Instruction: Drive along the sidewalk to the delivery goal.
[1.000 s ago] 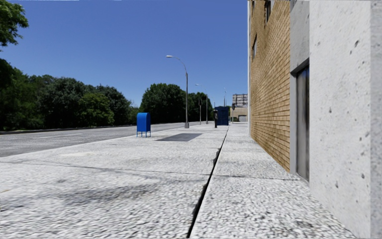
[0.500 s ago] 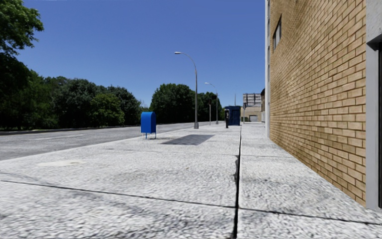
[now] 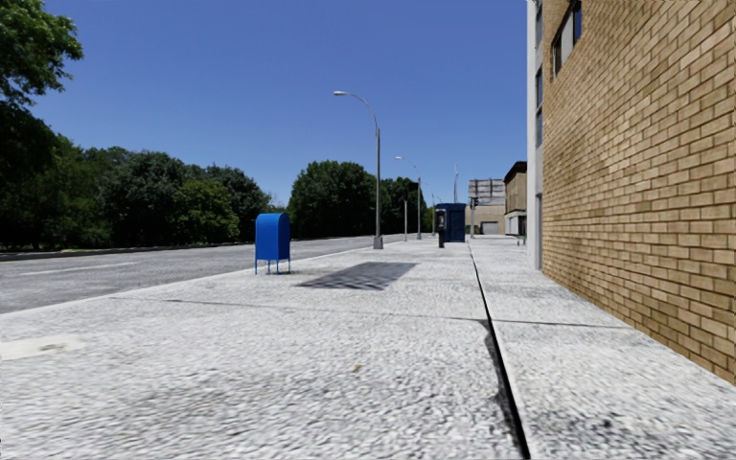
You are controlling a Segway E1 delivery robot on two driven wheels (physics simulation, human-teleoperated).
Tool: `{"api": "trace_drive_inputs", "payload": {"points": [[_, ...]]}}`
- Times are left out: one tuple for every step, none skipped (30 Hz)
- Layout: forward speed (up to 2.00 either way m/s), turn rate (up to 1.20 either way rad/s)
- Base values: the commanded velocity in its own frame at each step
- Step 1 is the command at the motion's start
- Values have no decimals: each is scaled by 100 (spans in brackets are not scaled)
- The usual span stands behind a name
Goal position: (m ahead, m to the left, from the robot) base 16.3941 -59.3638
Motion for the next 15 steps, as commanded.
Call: {"api": "trace_drive_inputs", "payload": {"points": [[200,0],[200,0],[200,0],[200,0],[200,0],[200,0],[200,0],[200,0],[200,0],[200,0],[200,0],[200,0],[200,0],[200,0],[200,0]]}}
